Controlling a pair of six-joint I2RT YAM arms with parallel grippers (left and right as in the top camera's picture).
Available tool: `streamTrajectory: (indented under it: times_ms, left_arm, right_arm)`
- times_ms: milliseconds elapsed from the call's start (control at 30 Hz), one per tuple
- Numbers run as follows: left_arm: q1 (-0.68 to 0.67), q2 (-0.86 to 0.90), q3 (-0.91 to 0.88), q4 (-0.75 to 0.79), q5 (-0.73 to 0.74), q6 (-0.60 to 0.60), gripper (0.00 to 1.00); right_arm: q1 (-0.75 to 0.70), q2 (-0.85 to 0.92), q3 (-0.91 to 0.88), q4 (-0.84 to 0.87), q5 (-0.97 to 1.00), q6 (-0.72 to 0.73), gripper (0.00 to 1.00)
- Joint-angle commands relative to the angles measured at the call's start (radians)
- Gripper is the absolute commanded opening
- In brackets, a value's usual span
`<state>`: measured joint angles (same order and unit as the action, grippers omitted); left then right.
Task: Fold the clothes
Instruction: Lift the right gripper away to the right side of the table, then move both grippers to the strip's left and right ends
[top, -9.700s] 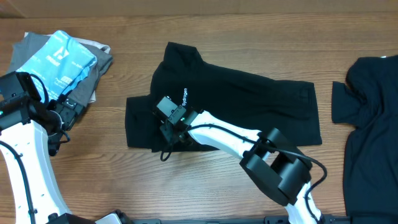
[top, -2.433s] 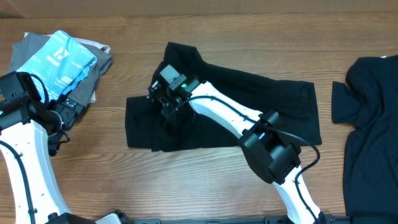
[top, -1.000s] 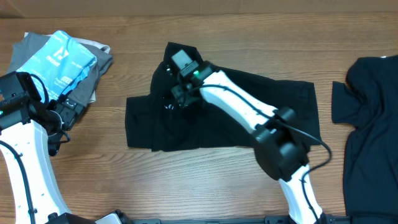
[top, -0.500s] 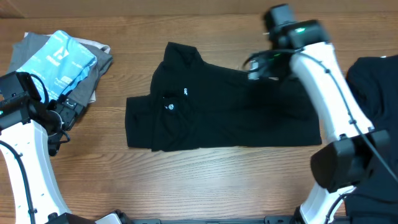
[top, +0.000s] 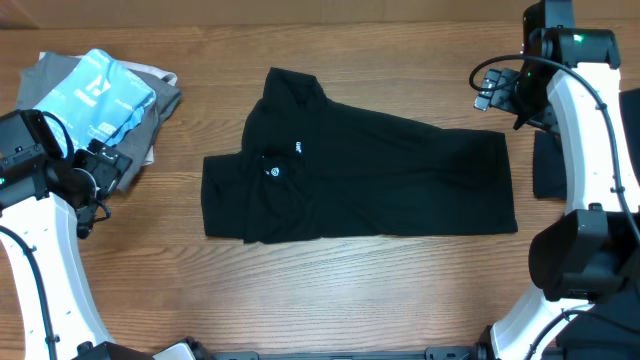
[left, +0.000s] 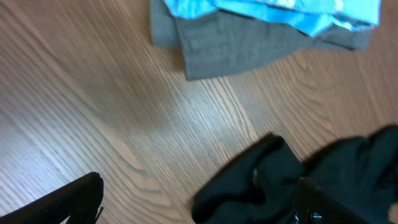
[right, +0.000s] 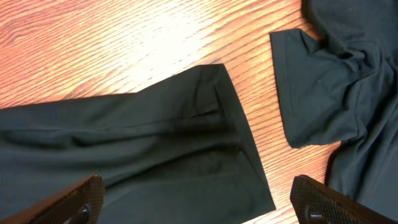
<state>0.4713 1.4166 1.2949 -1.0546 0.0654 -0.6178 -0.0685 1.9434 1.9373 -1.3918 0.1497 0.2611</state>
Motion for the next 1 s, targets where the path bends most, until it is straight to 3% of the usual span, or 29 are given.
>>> streamTrajectory:
  times_ms: [0,100,167,367,633,733,967]
  left_arm:
    - [0.000,0.006,0.010,-0.026,0.144,0.087,1.00]
    - [-0.021,0.014,0.005,-0.076,0.263,0.193,1.00]
    - [-0.068,0.017,-0.004,-0.112,0.262,0.247,1.00]
    - [-0.291,0.018,-0.050,-0.177,0.026,0.271,1.00]
    - [-0.407,0.018,-0.071,-0.172,-0.062,0.278,0.98]
    - [-0.407,0.019,-0.094,-0.150,-0.074,0.282,0.60]
    - [-0.407,0.019,-0.283,-0.028,0.044,0.263,0.51]
  right_arm:
    - [0.002,-0.004,0.007,0.003,0.007,0.005,1.00]
    - [0.002,-0.004,0.007,0.003,0.007,0.005,1.00]
    - [0.002,-0.004,0.007,0.003,0.007,0.005,1.00]
    - [0.002,-0.004,0.007,0.003,0.007,0.005,1.00]
    - [0.002,-0.004,0.007,0.003,0.007,0.005,1.00]
    - [0.002,-0.004,0.007,0.003,0.007,0.005,1.00]
    - [0.002,-0.004,0.007,0.003,0.007,0.005,1.00]
